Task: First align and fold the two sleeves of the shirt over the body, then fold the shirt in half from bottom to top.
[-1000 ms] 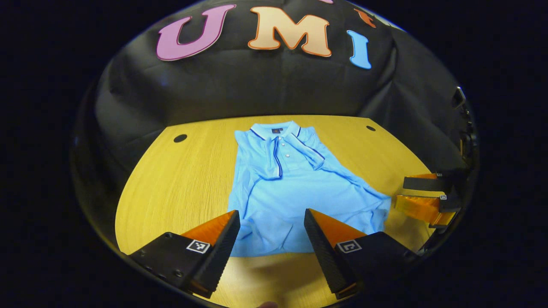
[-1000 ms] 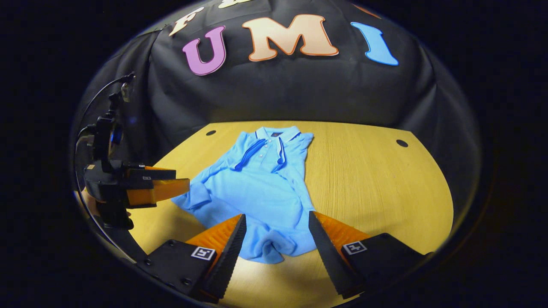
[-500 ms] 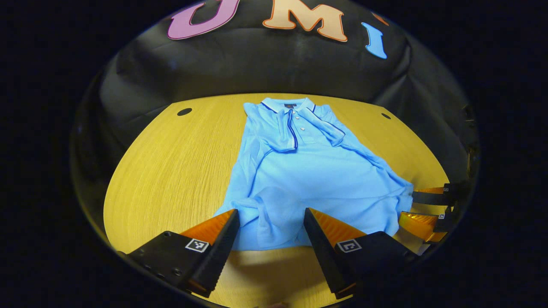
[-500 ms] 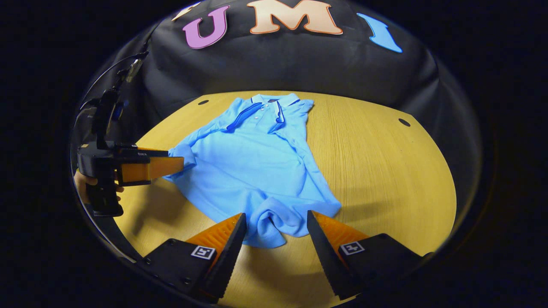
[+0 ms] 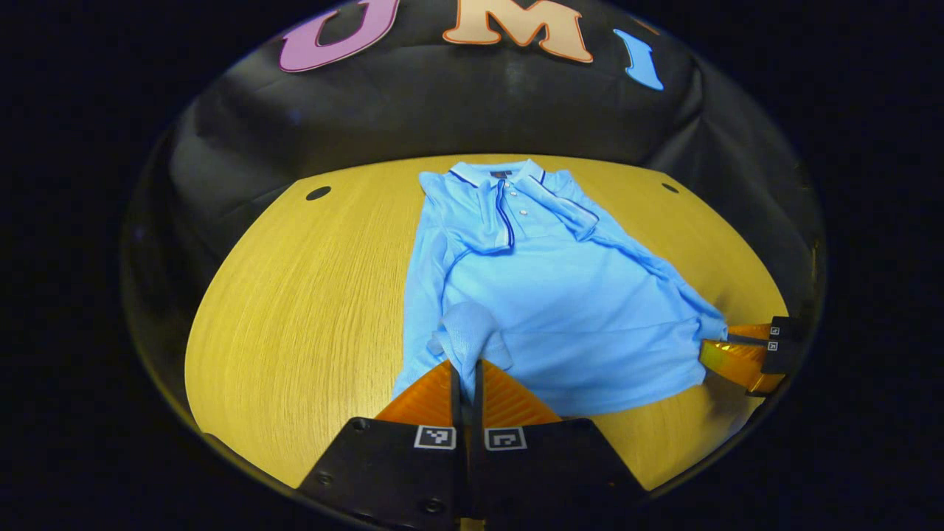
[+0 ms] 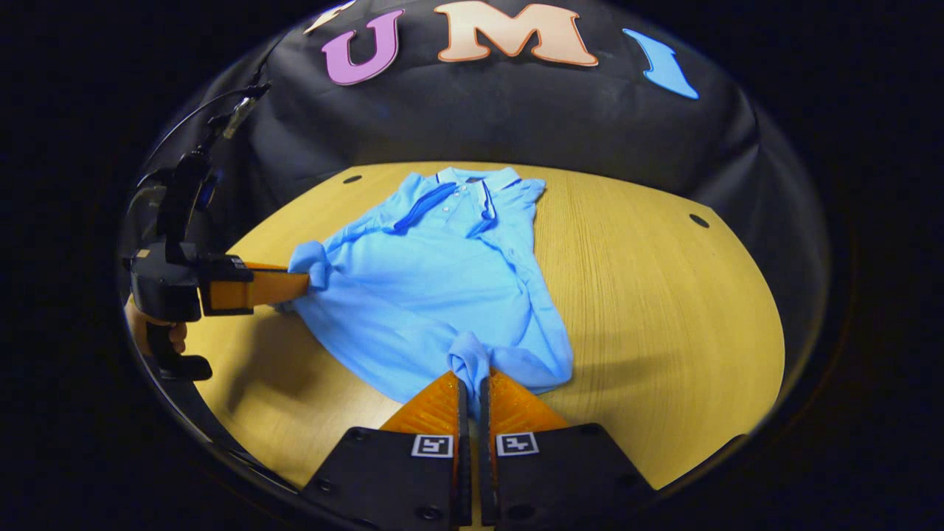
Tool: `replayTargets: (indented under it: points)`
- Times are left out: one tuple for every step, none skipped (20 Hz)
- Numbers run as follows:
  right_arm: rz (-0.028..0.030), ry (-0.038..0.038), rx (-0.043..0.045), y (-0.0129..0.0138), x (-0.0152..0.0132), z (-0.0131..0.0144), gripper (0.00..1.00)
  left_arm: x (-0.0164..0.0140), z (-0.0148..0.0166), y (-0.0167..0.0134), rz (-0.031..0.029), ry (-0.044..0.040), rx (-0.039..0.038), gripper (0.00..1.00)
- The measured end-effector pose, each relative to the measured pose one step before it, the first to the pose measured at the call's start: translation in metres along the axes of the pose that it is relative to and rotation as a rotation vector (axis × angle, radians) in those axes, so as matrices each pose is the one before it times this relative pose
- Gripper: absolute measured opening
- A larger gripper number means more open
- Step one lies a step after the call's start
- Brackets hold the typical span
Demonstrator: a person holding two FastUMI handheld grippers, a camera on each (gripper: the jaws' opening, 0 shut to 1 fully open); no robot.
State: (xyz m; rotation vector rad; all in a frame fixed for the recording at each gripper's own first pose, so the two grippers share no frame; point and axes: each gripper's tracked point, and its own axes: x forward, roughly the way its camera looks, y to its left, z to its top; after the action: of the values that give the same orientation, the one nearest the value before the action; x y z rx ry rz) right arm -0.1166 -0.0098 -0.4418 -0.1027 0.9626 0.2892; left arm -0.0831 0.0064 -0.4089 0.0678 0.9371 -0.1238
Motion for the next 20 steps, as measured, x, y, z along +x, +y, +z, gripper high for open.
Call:
replayTargets:
  points:
    - [-0.0002, -0.03044, 0.00796, -0.00148, -0.00321, 0.01516, 0.07, -0.00484, 0.01127, -0.00282, -0.01645, -0.02581, -0.00086, 0.0]
    - [-0.00106, -0.03753, 0.01347, -0.0027, -0.00265, 0.01663, 0.07, -0.00371, 0.01092, -0.00164, -0.01219, -0.01905, 0.00471, 0.0]
    - [-0.00363, -0.02529, 0.00885, -0.00249, -0.00172, 0.01533, 0.07, -0.00442, 0.01014, 0.00005, -0.00525, -0.0154, 0.00393, 0.0]
    - [-0.00512, -0.02879, 0.01067, -0.00358, 0.00032, 0.0161, 0.07, -0.00182, 0.01149, 0.00041, -0.00275, -0.01121, -0.0016, 0.0]
    - [-0.00297, -0.02483, 0.00721, -0.0012, 0.00161, 0.01421, 0.07, 0.00102, 0.01181, 0.00059, -0.00031, -0.01982, -0.00603, 0.0]
    - [0.0019, -0.02728, 0.00656, -0.00113, 0.00238, 0.01591, 0.07, 0.00029, 0.01064, 0.00046, 0.00104, -0.01147, -0.0105, 0.0]
    - [-0.0047, -0.02661, 0.00128, -0.00154, 0.00379, 0.01355, 0.07, 0.00029, 0.01123, -0.00051, -0.007, -0.0168, -0.00902, 0.0]
    - [-0.00018, -0.02175, 0.00027, -0.0011, 0.00533, 0.01339, 0.07, 0.00169, 0.011, 0.00065, -0.00373, -0.01792, -0.00432, 0.0]
    - [-0.00514, -0.01461, -0.00003, -0.00073, 0.00571, 0.00835, 0.07, 0.00511, 0.00927, 0.00227, -0.00159, -0.01161, 0.0018, 0.0]
    - [-0.00294, -0.02276, 0.00202, -0.00097, 0.00828, 0.01134, 0.07, 0.00435, 0.00813, 0.00296, 0.00187, -0.00604, 0.00865, 0.0]
    - [0.00123, -0.01574, 0.00367, 0.00136, 0.00849, 0.0096, 0.07, 0.00663, 0.00776, 0.00345, 0.00525, -0.01357, 0.01367, 0.0]
    - [-0.00074, -0.01559, 0.00455, 0.00061, 0.00889, 0.00868, 0.07, 0.00629, 0.00804, 0.0049, 0.00777, -0.00446, 0.01377, 0.0]
    - [-0.0015, -0.0153, 0.00162, 0.00084, 0.01277, 0.0085, 0.07, 0.0076, 0.0101, 0.00357, 0.00092, -0.0145, 0.00735, 0.0]
    - [-0.00006, -0.00664, 0.001, 0.00051, 0.01141, 0.00643, 0.06, 0.007, 0.00683, 0.00369, 0.00508, -0.00332, 0.00044, 0.0]
    - [-0.00309, -0.01221, 0.00051, 0.00057, 0.01224, 0.00589, 0.04, 0.01017, 0.00637, 0.0058, 0.00515, -0.00683, -0.00283, 0.0]
    - [-0.00347, -0.00427, -0.00131, 0.00016, 0.01305, 0.0041, 0.07, 0.00894, 0.00548, 0.00557, 0.00714, -0.00317, -0.00868, 0.0]
    - [-0.00513, -0.00227, 0.00158, -0.00045, 0.01292, 0.0001, 0.06, 0.01311, 0.00543, 0.00443, 0.00116, -0.00829, -0.01233, 0.0]
    - [-0.00609, 0.00135, 0.00178, -0.00057, 0.01223, -0.00121, 0.07, 0.01119, 0.00471, 0.0059, 0.00453, -0.00284, -0.00605, 0.0]
    - [-0.00804, 0.00719, 0.00154, -0.00126, 0.01443, -0.00313, 0.07, 0.01086, 0.00427, 0.00574, 0.0006, -0.00624, -0.00192, 0.02]
    - [-0.00767, 0.00615, 0.00204, -0.00134, 0.01346, -0.00268, 0.06, 0.01128, 0.00545, 0.00555, 0.00391, -0.00727, 0.00096, 0.0]
